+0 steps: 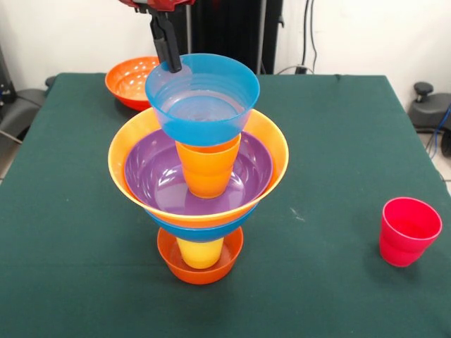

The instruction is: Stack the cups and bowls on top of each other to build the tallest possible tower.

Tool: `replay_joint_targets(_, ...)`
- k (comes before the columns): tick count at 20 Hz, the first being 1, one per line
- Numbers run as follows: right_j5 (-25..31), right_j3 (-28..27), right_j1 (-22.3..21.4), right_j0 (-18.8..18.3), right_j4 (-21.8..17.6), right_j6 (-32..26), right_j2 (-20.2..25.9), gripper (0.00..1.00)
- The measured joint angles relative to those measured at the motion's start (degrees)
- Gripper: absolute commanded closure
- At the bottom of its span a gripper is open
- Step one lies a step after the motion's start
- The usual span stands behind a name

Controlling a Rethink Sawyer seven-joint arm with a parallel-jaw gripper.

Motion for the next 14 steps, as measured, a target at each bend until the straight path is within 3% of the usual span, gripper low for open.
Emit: replay_joint_targets(14,0.00,-0.01,0.01,0.43,0.00,0.00,-0.06,1.00)
